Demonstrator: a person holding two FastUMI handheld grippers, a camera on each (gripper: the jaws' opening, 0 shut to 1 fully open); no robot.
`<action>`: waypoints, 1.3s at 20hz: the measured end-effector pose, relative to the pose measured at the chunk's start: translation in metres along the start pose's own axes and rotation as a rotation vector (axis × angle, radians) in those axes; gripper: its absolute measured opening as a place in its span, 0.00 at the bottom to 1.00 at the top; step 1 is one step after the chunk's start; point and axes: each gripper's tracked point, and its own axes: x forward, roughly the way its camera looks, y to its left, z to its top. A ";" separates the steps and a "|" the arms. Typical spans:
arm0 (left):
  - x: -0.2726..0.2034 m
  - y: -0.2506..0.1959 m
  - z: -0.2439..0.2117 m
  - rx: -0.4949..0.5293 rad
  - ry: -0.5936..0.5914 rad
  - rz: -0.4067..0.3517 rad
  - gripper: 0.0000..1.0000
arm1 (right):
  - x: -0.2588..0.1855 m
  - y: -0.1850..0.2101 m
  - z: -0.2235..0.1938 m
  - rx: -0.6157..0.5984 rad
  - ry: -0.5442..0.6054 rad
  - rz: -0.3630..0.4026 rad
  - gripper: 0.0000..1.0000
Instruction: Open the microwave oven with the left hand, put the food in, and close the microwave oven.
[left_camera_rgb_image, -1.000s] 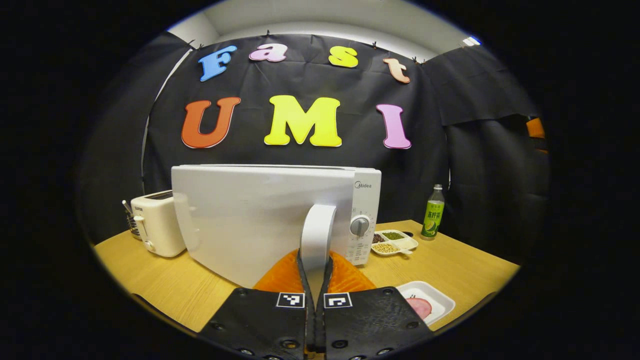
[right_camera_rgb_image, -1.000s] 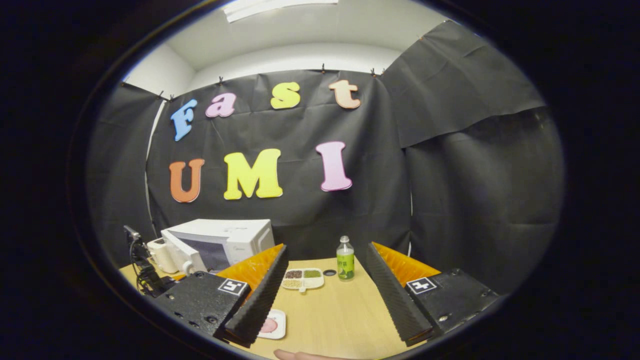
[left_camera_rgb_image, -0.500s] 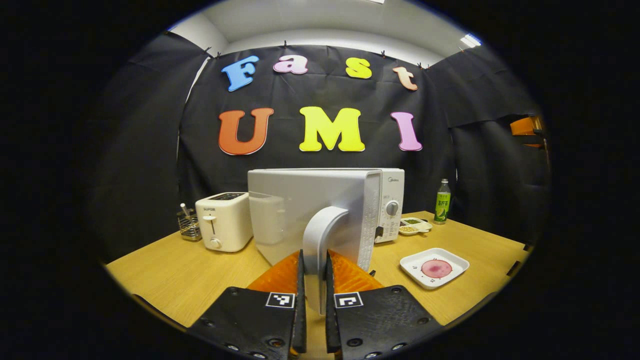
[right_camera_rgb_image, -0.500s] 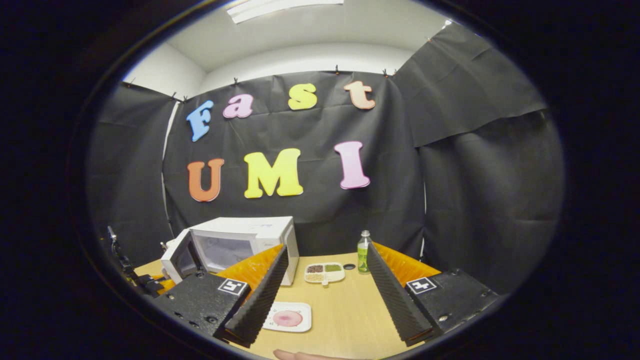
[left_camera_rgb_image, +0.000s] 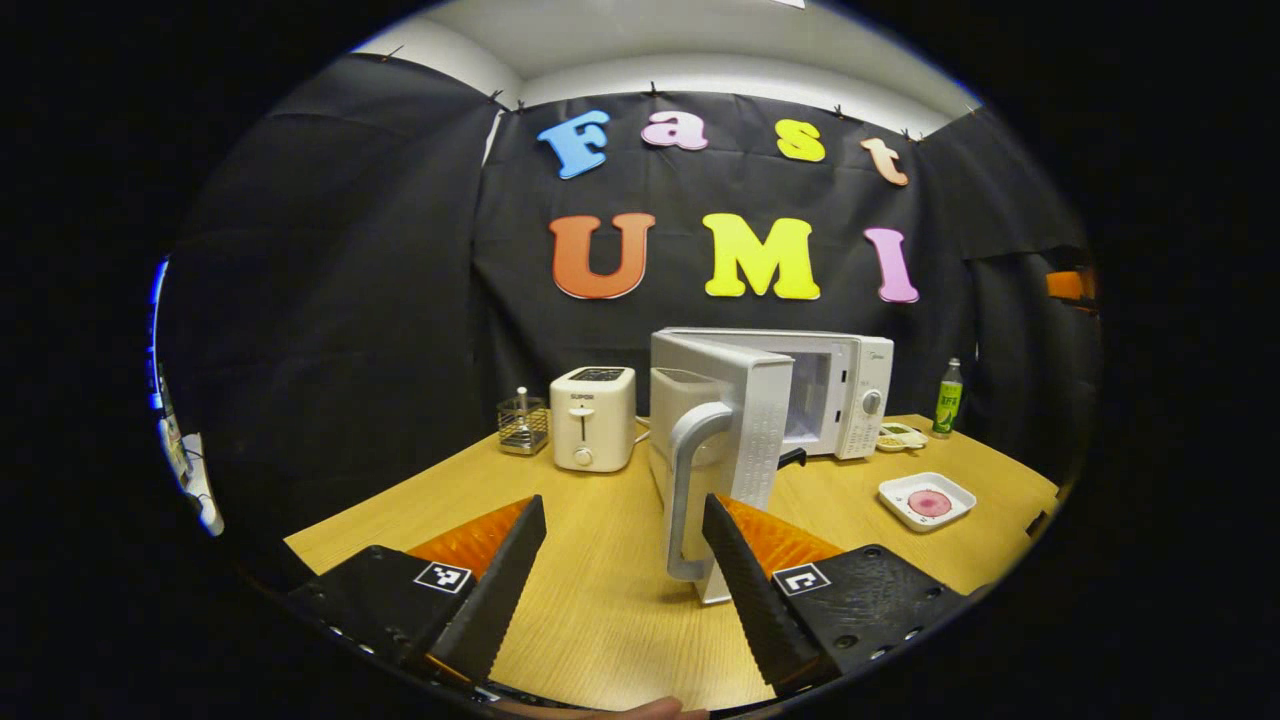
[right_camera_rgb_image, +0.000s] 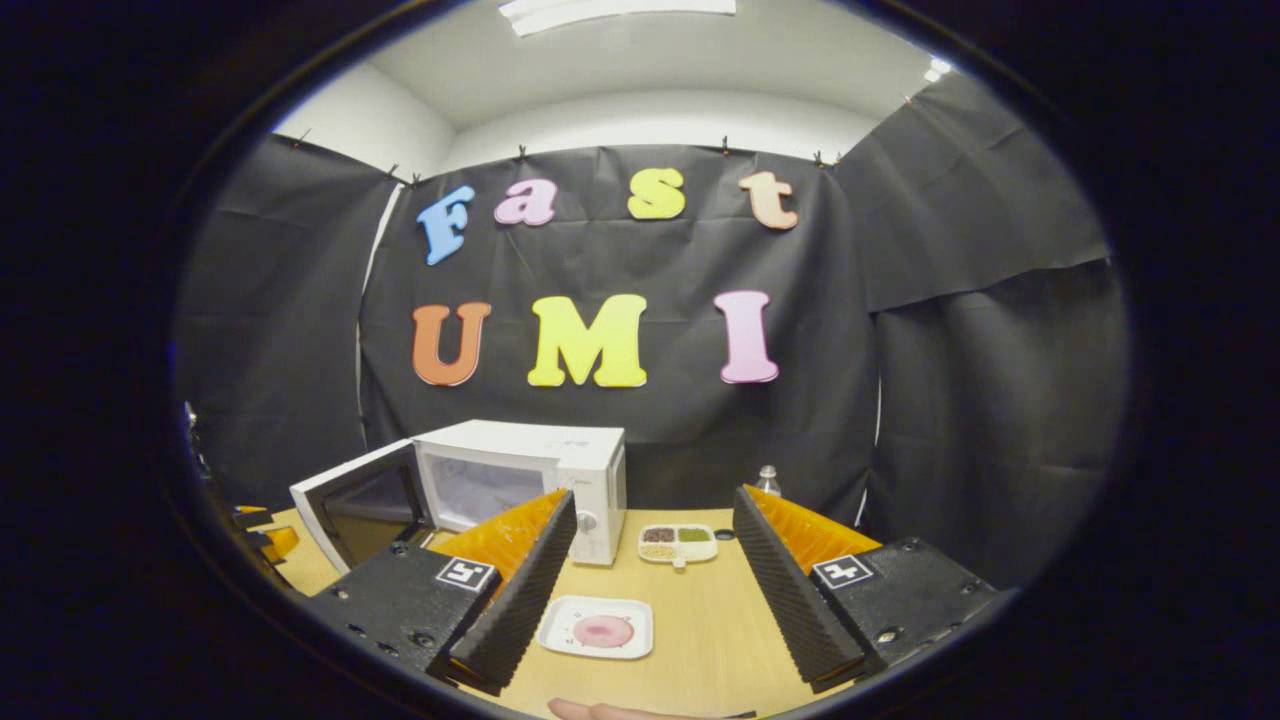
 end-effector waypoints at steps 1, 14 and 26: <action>-0.005 0.003 0.009 -0.010 -0.014 0.013 0.81 | 0.005 0.003 -0.003 -0.006 0.020 0.007 1.00; 0.006 -0.053 0.099 -0.053 -0.064 -0.012 0.94 | 0.119 -0.018 -0.151 -0.043 0.672 0.154 0.98; 0.026 -0.108 0.136 -0.015 -0.139 -0.043 0.81 | 0.134 0.002 -0.308 0.246 1.337 0.325 0.64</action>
